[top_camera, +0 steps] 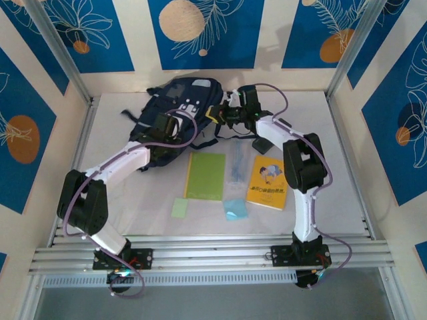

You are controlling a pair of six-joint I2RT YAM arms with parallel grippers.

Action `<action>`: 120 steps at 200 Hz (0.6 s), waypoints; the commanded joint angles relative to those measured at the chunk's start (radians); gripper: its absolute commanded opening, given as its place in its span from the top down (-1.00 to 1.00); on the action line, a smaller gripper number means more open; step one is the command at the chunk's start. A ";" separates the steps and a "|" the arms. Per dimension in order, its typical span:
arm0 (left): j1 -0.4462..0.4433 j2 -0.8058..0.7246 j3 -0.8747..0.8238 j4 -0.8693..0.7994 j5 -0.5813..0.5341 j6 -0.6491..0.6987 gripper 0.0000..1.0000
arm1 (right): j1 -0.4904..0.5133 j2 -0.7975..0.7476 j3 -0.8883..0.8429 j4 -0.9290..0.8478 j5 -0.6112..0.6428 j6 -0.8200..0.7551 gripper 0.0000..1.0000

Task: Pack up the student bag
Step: Place the student bag at the top-center of the table.

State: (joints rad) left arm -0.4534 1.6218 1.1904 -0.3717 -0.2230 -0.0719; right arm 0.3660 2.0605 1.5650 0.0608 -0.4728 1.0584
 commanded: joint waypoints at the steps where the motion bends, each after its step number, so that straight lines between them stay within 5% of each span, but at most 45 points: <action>1: 0.035 0.091 0.054 0.135 -0.088 0.034 1.00 | 0.022 -0.115 -0.111 0.010 -0.030 0.134 1.00; 41: 0.025 0.177 0.169 0.123 -0.042 0.014 0.99 | 0.070 -0.175 -0.268 0.171 0.194 0.413 1.00; 78: -0.023 0.030 0.106 0.071 0.023 -0.076 0.17 | 0.076 -0.165 -0.207 0.132 0.286 0.534 1.00; 120: -0.109 -0.163 -0.082 0.157 0.196 -0.340 0.15 | 0.092 -0.119 -0.095 0.084 0.281 0.575 1.00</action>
State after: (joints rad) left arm -0.5041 1.5600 1.1973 -0.3424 -0.1513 -0.2184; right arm 0.4328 1.9686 1.3853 0.1177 -0.1574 1.5517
